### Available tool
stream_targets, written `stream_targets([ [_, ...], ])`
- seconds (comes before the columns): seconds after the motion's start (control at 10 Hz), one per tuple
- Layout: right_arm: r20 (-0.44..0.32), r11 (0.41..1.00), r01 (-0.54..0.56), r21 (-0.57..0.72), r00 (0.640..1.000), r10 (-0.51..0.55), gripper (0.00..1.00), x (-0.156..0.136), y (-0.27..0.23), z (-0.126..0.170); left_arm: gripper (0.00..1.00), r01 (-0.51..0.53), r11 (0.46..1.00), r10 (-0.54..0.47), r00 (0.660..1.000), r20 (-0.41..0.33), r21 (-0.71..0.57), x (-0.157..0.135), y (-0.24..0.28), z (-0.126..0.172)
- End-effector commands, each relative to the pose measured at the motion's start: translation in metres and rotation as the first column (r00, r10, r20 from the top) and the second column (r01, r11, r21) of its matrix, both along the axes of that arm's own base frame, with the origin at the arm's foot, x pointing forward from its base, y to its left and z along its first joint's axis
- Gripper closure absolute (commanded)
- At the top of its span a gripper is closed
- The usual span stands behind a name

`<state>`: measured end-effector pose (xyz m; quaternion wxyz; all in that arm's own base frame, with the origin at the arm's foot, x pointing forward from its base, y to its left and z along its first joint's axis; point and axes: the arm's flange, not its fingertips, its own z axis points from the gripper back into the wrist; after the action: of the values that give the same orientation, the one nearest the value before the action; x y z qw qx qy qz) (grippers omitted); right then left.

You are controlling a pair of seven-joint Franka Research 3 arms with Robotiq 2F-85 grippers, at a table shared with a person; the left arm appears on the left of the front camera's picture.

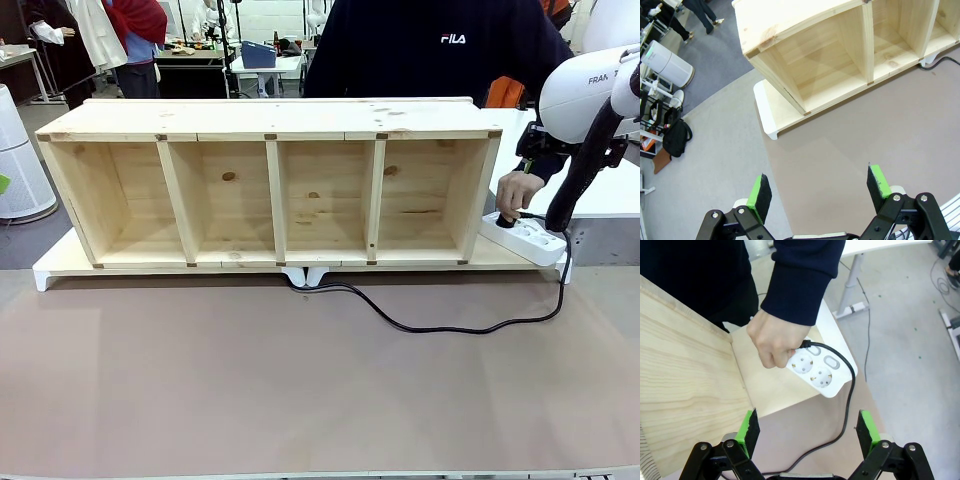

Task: Perform cable management.
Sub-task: Release the Power Cable when the human grasps it.

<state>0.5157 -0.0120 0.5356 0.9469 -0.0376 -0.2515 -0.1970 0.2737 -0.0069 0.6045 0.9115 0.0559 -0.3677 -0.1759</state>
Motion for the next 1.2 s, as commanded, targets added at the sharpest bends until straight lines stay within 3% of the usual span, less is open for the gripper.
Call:
stream_targets([
  [0.0, -0.003, 1.000, 0.006, 0.003, 1.000, -0.006, 0.00, -0.0002, -0.0001, -0.0006, 0.00, -0.006, 1.000, 0.006, 1.000, 0.002, -0.004, 0.0003, -0.0003, 0.0002],
  [1.1, -0.003, 1.000, 0.006, 0.003, 1.000, -0.006, 0.00, -0.0002, -0.0001, -0.0006, 0.00, -0.006, 1.000, 0.006, 1.000, 0.002, -0.004, 0.0003, -0.0003, 0.0002],
])
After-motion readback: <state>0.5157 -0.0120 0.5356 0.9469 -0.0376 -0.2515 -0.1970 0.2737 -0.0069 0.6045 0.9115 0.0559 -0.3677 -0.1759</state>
